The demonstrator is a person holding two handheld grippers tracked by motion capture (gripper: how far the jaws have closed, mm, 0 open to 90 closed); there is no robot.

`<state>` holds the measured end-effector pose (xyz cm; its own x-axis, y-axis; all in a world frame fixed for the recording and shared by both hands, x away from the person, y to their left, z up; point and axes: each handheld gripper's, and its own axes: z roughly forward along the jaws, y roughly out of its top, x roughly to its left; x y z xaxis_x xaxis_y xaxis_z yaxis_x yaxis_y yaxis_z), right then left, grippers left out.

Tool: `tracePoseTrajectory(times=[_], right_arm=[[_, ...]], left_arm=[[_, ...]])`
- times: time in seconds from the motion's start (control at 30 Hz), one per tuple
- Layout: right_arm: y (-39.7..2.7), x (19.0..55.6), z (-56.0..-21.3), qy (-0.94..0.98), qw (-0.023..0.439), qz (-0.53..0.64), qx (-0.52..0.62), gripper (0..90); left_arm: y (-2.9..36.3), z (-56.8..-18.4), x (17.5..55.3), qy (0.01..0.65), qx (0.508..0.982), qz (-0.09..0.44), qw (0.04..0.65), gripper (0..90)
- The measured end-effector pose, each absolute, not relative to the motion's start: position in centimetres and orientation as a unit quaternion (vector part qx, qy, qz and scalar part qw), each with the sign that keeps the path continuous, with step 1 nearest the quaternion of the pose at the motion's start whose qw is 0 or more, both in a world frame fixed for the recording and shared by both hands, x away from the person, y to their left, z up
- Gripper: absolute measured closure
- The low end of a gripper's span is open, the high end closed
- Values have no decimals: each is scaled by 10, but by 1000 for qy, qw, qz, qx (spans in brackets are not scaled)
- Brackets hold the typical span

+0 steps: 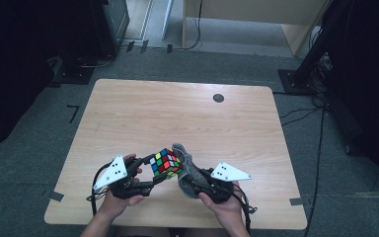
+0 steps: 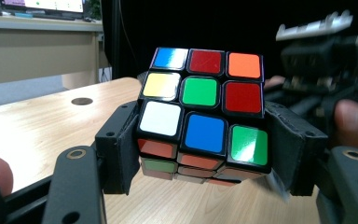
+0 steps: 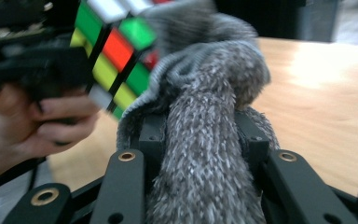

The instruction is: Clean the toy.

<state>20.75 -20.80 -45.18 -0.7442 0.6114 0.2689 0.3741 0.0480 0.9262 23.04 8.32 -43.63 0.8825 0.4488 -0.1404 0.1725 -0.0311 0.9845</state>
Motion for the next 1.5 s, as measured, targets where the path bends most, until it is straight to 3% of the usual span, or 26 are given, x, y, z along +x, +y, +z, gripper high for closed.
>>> tracePoseTrajectory(times=[0.1,0.23,0.37,0.53,0.67,0.8,0.97,1.13,1.5], right_arm=[[-198,209,-459,748,65,581,315,628],[-196,208,-458,747,102,564,337,628],[-204,207,-455,703,80,604,366,630],[-180,203,-463,769,67,552,315,622],[-190,209,-465,774,108,512,355,619],[-224,220,-462,749,180,478,422,615],[-256,231,-469,734,240,421,475,605],[-263,238,-487,740,228,389,499,604],[-261,240,-494,747,224,379,499,606]], left_arm=[[85,-434,231,223,700,98,671,343],[86,-434,231,225,698,99,672,343],[85,-435,231,226,700,98,670,343],[85,-438,234,242,703,107,660,343],[87,-444,241,275,707,129,638,343],[87,-457,253,326,715,145,601,342],[77,-472,264,360,751,188,520,342],[67,-486,270,373,780,205,459,341],[63,-501,279,396,790,189,429,340]])
